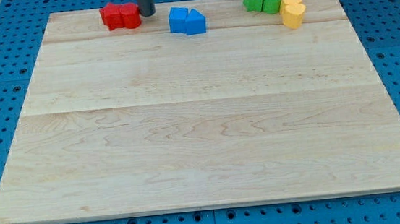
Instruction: Place the red star along with red circle in center of the board
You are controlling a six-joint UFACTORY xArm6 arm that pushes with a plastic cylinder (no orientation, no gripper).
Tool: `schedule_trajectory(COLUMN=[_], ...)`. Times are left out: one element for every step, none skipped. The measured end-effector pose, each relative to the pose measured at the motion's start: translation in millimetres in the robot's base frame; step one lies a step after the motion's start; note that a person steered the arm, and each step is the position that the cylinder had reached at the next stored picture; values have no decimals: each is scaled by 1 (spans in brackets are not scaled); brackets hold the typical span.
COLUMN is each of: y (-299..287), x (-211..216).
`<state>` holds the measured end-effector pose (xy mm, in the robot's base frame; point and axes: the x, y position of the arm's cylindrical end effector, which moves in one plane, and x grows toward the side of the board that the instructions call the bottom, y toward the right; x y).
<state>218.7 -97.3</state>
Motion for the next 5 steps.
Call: schedule_trajectory(y=[-17, -43, -124, -207, -206], x=[2, 96, 137, 96, 82])
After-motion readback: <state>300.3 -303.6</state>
